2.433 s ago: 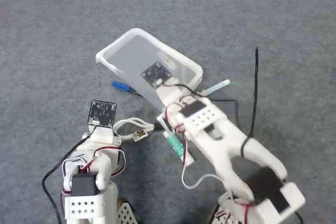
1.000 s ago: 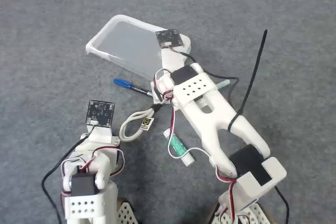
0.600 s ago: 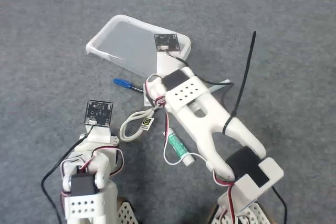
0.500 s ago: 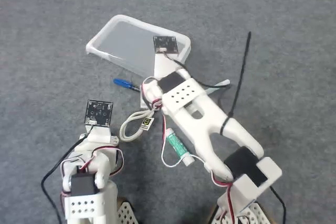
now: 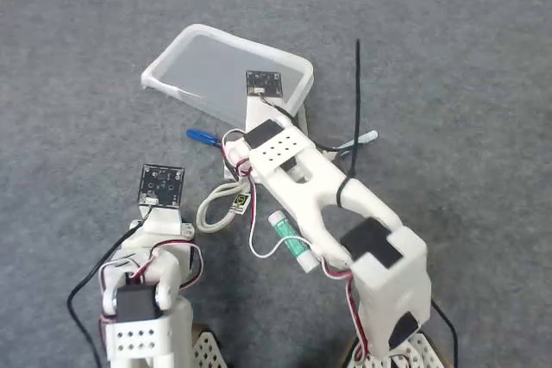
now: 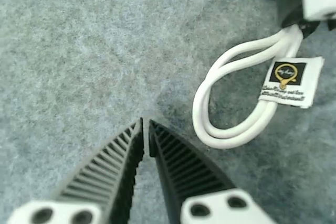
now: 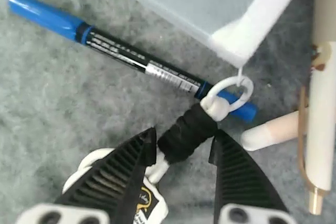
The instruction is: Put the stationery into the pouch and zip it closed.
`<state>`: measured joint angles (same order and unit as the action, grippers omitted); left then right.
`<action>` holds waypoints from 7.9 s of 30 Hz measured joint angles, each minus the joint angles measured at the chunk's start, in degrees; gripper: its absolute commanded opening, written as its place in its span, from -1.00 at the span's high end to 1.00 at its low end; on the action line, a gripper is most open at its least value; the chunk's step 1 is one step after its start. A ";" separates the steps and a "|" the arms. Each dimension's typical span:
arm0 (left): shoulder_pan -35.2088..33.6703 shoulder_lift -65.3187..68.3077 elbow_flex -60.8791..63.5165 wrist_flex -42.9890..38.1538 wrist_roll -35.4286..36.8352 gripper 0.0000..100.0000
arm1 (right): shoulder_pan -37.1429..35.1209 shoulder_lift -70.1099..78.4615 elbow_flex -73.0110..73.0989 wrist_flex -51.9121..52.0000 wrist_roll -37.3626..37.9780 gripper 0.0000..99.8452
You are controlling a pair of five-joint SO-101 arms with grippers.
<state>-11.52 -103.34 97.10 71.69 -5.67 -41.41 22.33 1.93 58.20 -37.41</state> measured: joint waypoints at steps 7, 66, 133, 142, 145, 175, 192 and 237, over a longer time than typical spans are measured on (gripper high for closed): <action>0.09 0.00 0.00 0.00 0.00 0.97 | 0.00 2.64 -3.34 2.64 -0.09 0.95; 3.87 0.00 -11.96 -3.43 4.48 0.44 | 1.67 -50.73 35.43 -4.48 37.54 0.99; 6.86 0.00 -5.10 -15.91 9.32 0.94 | -5.98 -71.03 46.86 -3.96 42.02 0.99; 6.95 0.00 -5.10 -15.91 9.41 0.98 | -5.01 -62.77 46.77 -8.97 42.90 0.99; 6.59 0.00 -5.10 -15.91 9.41 0.98 | -3.43 -61.80 46.77 -9.76 42.90 0.99; 5.89 0.00 -5.19 -10.90 9.23 0.38 | 3.25 -64.79 46.86 -10.29 42.90 0.99; 5.89 0.00 -5.10 -14.24 11.96 0.40 | -2.37 -71.21 48.53 -8.62 42.90 0.99; -1.85 0.00 -4.75 -16.62 8.26 0.98 | 6.33 -87.91 55.21 -8.18 42.99 0.99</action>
<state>-13.36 -103.34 92.35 55.08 2.59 -35.08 -65.58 57.14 50.02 5.58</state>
